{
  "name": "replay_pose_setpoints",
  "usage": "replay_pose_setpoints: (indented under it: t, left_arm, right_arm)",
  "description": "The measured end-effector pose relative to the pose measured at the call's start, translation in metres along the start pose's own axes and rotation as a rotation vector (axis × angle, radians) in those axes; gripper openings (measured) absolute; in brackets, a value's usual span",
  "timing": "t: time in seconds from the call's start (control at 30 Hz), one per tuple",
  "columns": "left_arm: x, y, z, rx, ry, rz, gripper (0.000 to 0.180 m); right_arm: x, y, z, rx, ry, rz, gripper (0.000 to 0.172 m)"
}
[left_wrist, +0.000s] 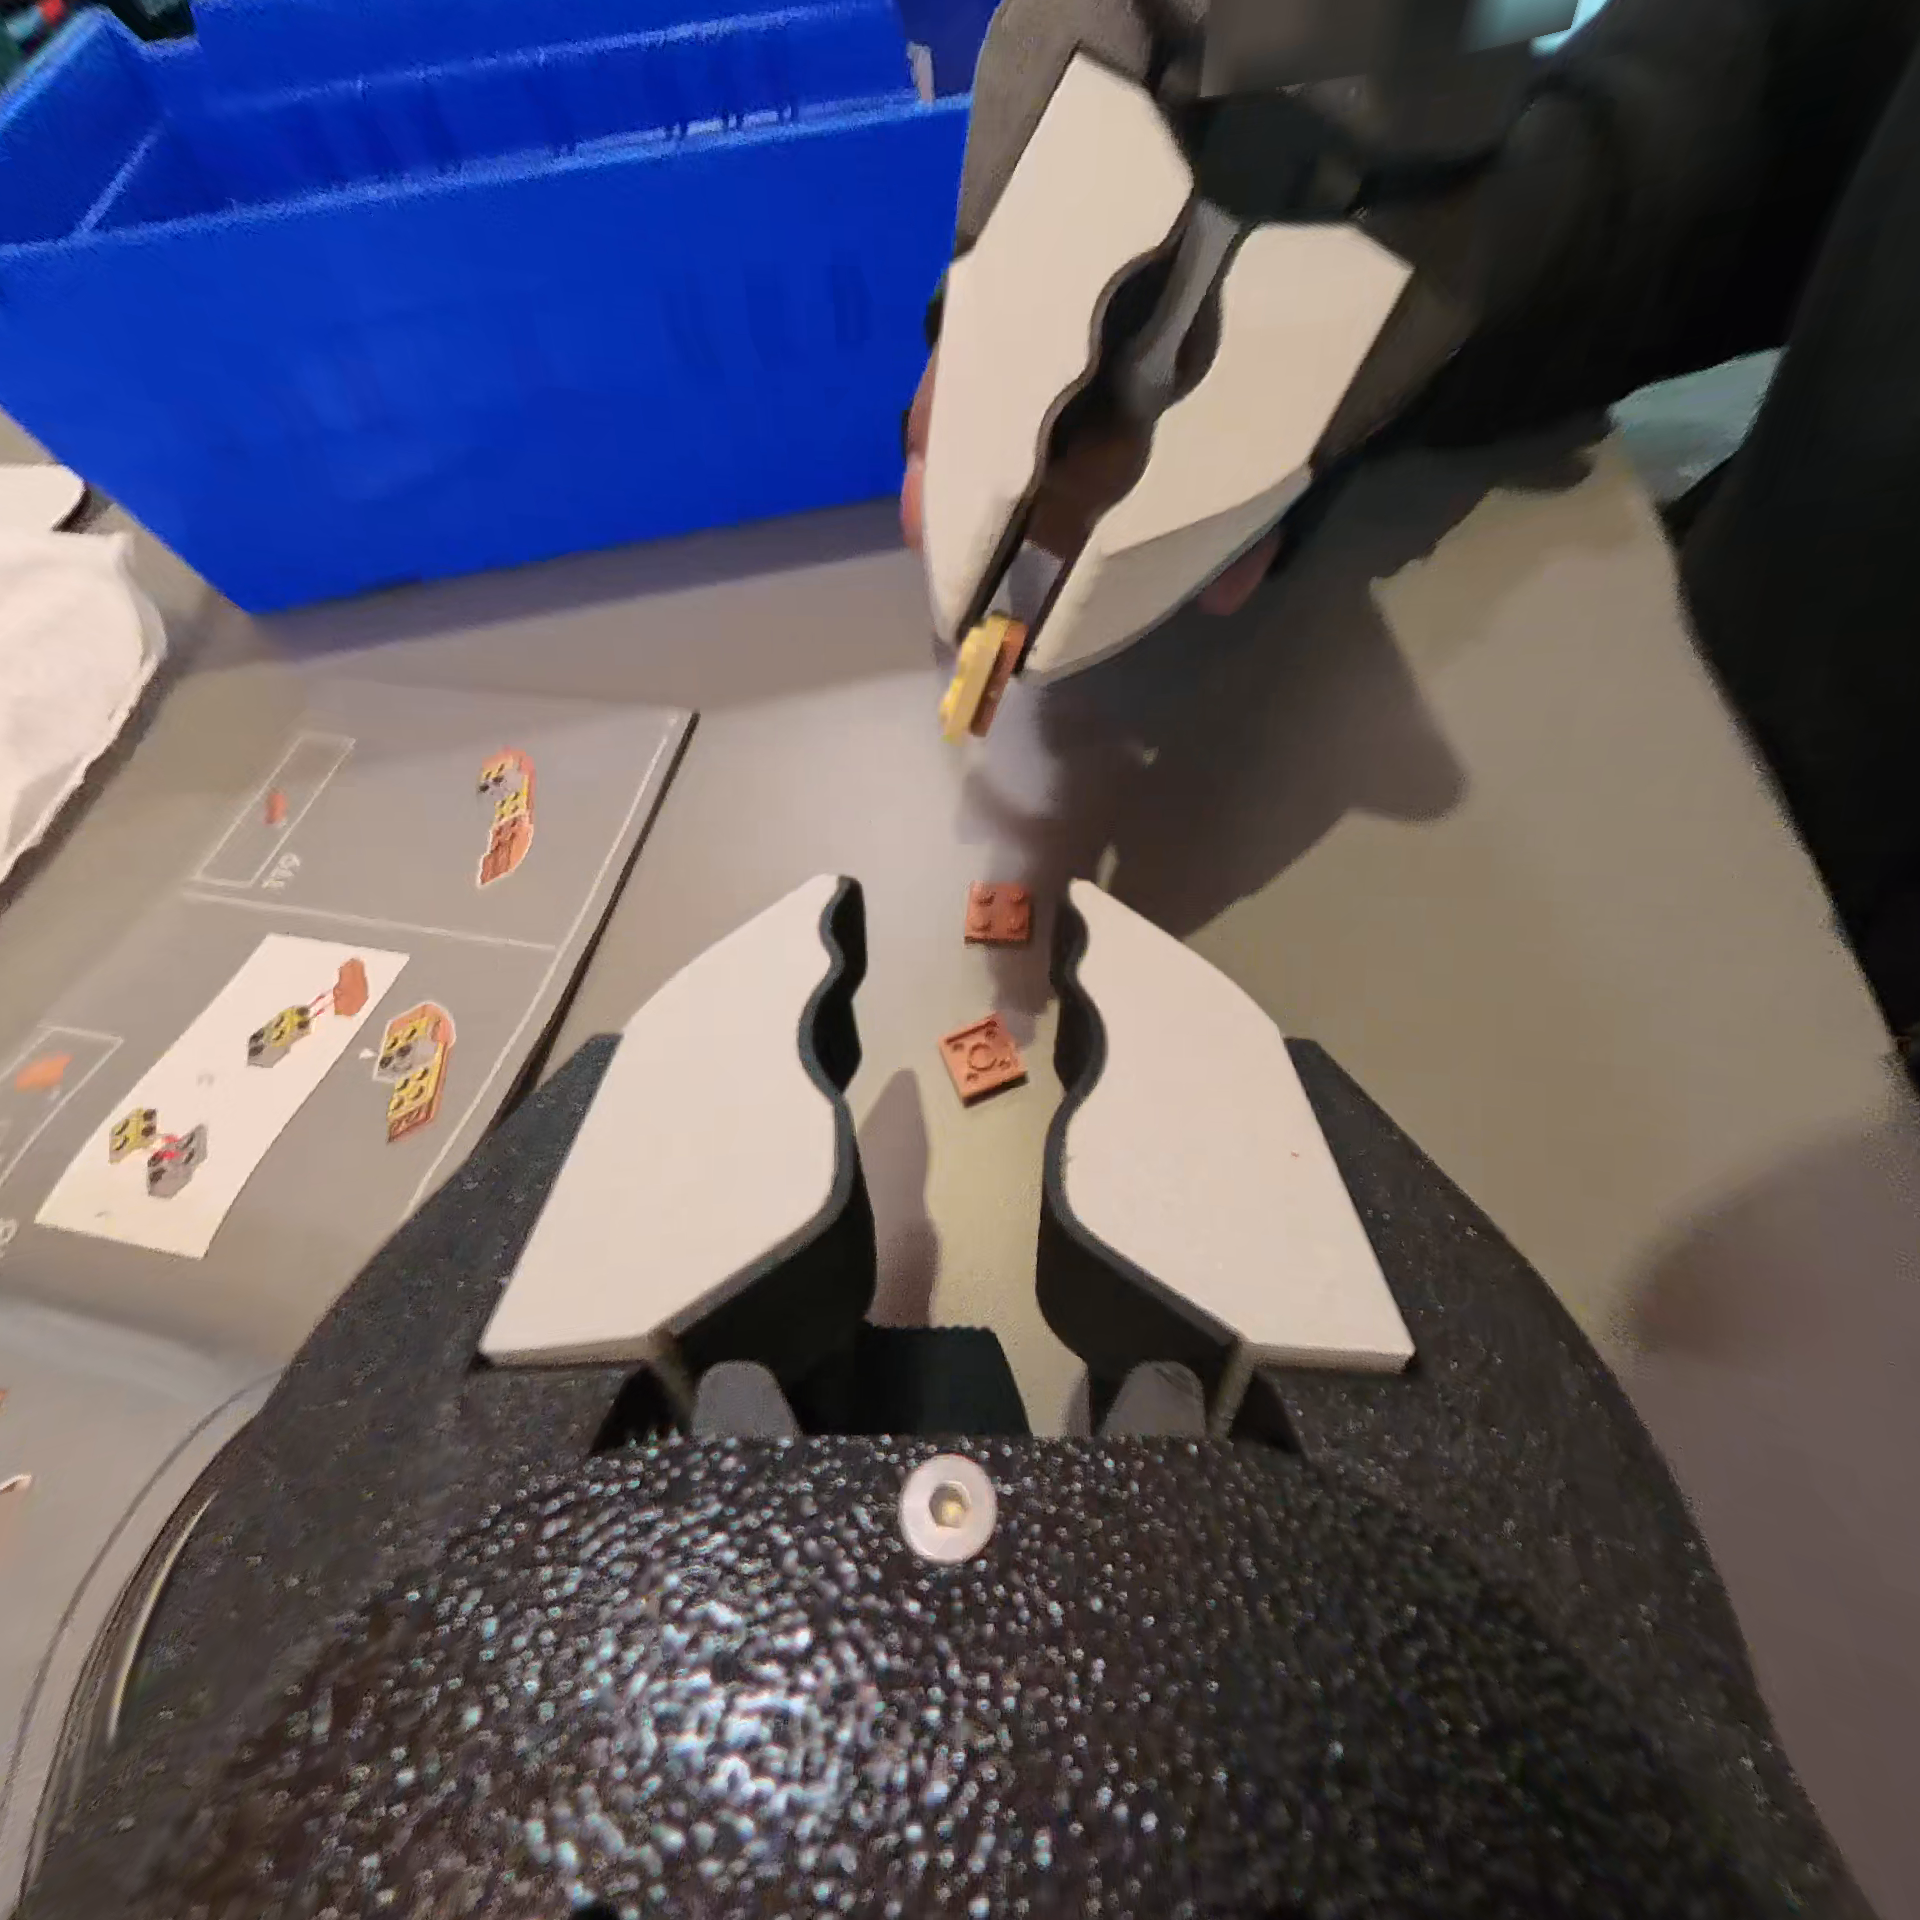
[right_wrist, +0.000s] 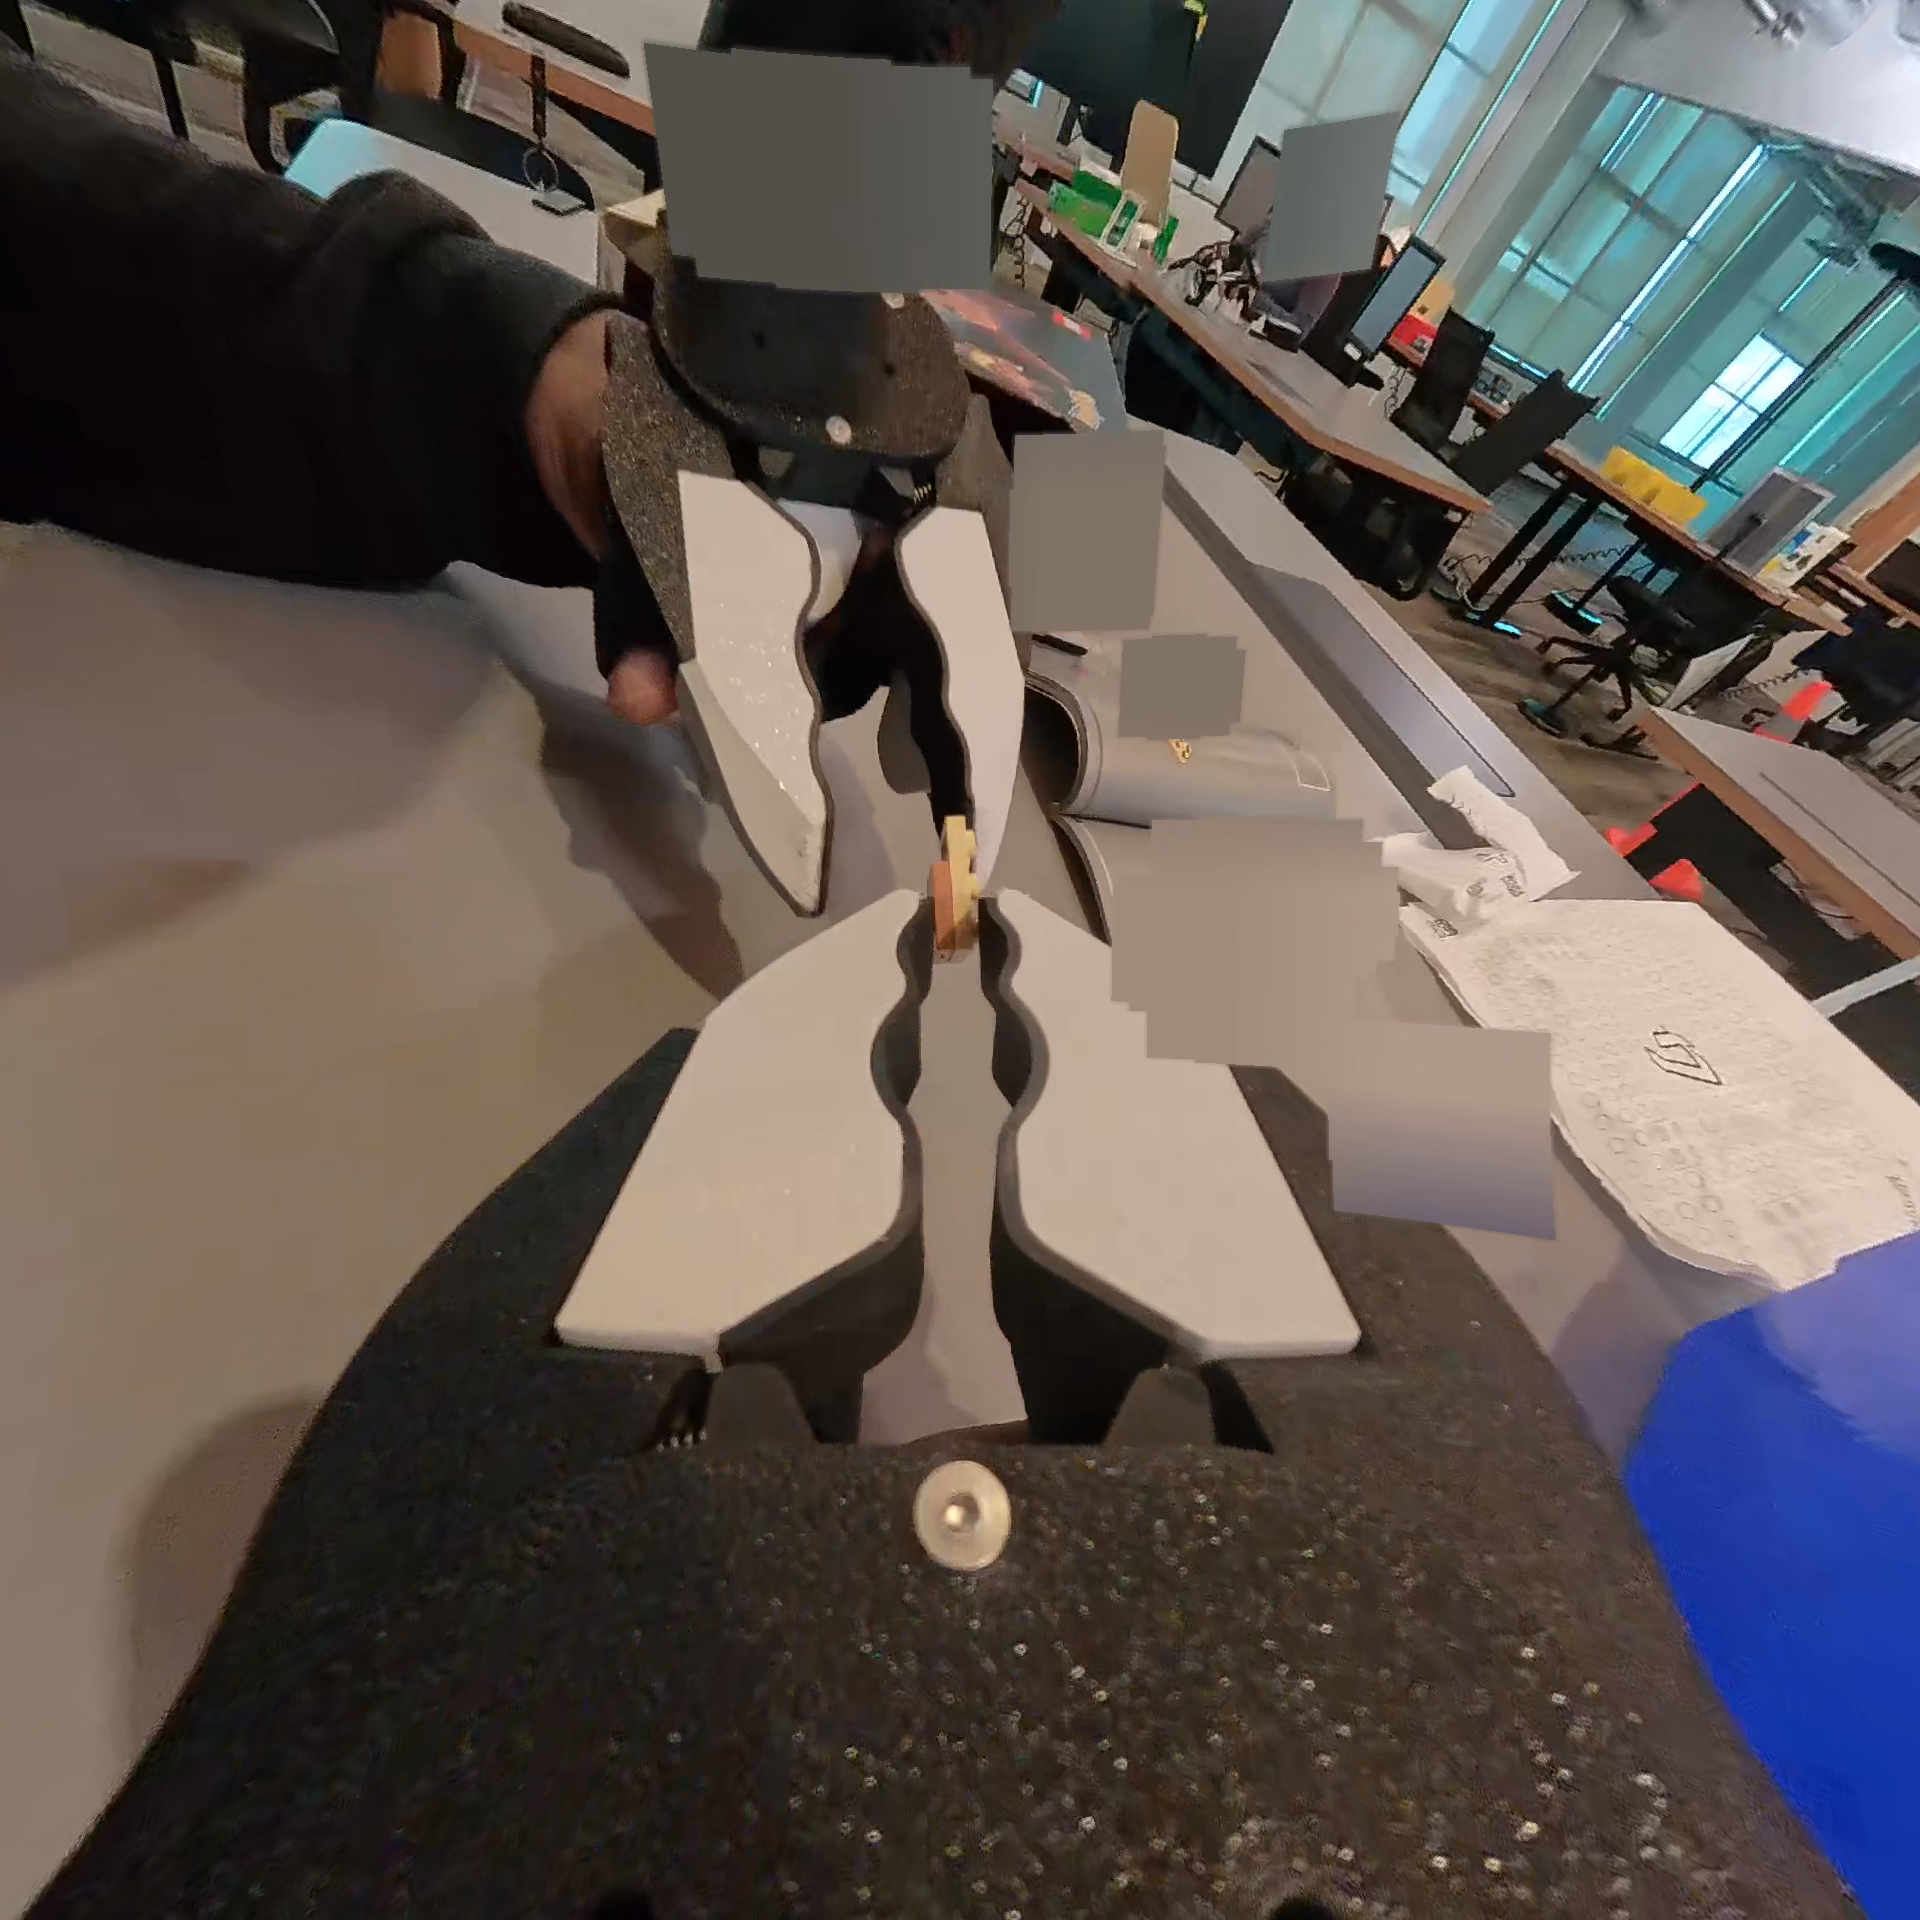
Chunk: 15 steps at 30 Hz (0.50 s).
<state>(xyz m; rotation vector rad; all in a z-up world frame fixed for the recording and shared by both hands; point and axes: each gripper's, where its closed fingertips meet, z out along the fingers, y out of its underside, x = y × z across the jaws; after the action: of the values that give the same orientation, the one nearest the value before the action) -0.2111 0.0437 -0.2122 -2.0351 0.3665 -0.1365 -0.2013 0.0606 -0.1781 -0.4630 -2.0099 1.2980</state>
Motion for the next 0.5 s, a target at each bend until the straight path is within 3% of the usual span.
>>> replay_pose_setpoints:
  t: [0.3,0.5]
  left_arm:
    - [0.008,-0.020,0.007,0.131,-0.030,0.083,0.028]
    - [0.012,-0.028,0.004,0.171,-0.048,0.132,0.011]
  right_arm:
    - [-0.013,-0.012,0.000,0.135,-0.133,0.168,0.008]
    - [-0.012,-0.013,0.003,0.184,-0.178,0.316,0.008]
